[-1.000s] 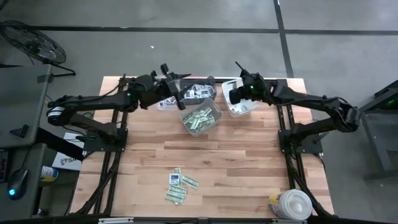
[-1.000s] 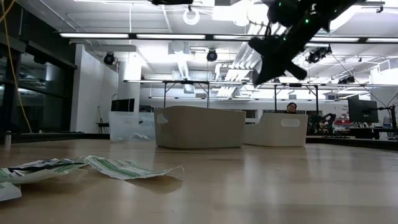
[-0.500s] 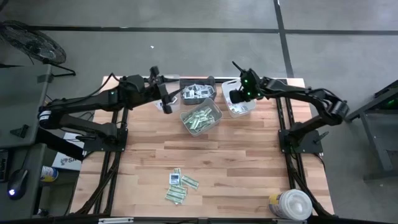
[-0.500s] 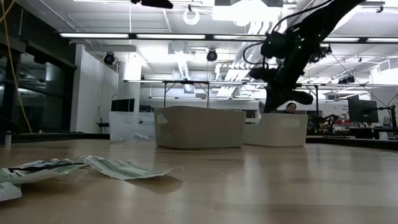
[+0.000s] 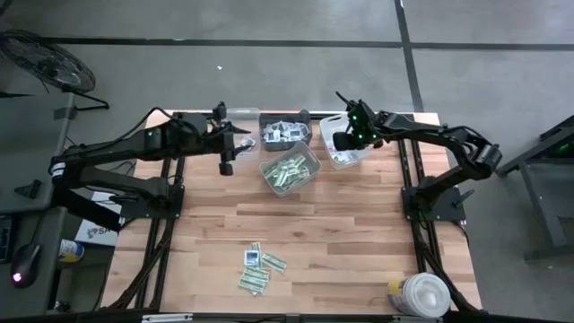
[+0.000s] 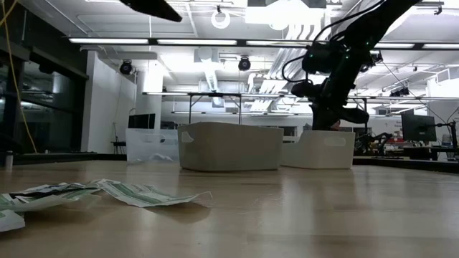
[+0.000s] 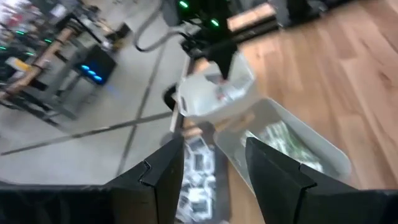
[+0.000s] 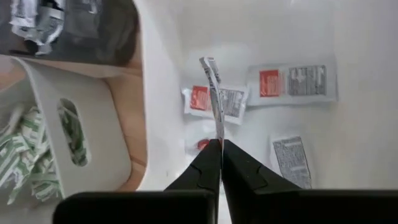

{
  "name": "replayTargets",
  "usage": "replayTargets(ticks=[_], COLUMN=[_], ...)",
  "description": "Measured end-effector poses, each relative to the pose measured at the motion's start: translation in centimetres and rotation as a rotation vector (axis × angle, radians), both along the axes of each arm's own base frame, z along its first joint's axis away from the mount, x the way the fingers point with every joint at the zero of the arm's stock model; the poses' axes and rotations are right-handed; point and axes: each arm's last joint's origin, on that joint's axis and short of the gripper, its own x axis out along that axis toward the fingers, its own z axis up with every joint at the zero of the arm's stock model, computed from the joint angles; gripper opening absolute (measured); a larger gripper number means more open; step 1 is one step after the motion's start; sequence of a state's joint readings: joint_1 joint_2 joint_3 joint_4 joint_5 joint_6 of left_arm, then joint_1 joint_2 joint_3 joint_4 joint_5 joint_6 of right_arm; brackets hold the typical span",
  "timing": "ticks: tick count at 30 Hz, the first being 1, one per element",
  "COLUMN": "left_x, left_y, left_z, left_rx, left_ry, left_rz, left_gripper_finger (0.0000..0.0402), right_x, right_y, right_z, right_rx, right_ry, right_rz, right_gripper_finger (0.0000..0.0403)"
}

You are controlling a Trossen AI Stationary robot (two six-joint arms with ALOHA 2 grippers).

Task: Pick & Place First Aid Supplies
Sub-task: Put the ointment pack into the white bin, then put the alcohol pad into the transparent bin

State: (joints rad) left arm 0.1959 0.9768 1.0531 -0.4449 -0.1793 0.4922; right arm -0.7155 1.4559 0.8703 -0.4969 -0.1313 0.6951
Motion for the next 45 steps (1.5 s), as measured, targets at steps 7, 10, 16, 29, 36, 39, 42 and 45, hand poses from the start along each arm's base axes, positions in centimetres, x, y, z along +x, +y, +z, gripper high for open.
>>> replayTargets(ticks=[7, 10, 16, 29, 36, 39, 42, 45], left_x=[-0.6, -0.7, -1.1, -1.4, -1.3, -1.2, -1.1, -1.0], left_y=[-0.3, -0.5, -0.7, -1.2, -2.4, -3.3, -4.3, -5.3], left_z=[-0.9, -1.3, -2.0, -6.4, -11.0, -12.3, -13.1, -13.4], left_rx=[-0.052, -0.073, -0.112, -0.294, -0.372, -0.393, -0.417, -0.422], left_ry=[0.104, 0.14, 0.22, 0.374, 0.448, 0.446, 0.432, 0.424], left_rz=[-0.068, -0.095, -0.14, -0.235, -0.261, -0.283, -0.31, -0.338], left_gripper_finger=[0.017, 0.017, 0.017, 0.017, 0.017, 0.017, 0.017, 0.017], right_x=[-0.1, -0.1, -0.4, -3.9, -6.1, -6.4, -6.2, -5.7], right_y=[0.2, 0.3, 0.7, 3.8, 6.7, 7.9, 9.0, 10.2], right_z=[-0.1, -0.1, 1.1, 7.7, 10.3, 10.7, 10.8, 10.7], right_rx=[0.037, 0.059, 0.06, -0.19, -0.325, -0.341, -0.353, -0.382], right_ry=[0.006, -0.012, -0.062, -0.19, -0.214, -0.223, -0.224, -0.203], right_rz=[-0.011, -0.008, -0.021, -0.054, -0.06, -0.038, -0.006, 0.011], right_gripper_finger=[0.0062, 0.0095, 0.0136, 0.014, 0.014, 0.014, 0.014, 0.014])
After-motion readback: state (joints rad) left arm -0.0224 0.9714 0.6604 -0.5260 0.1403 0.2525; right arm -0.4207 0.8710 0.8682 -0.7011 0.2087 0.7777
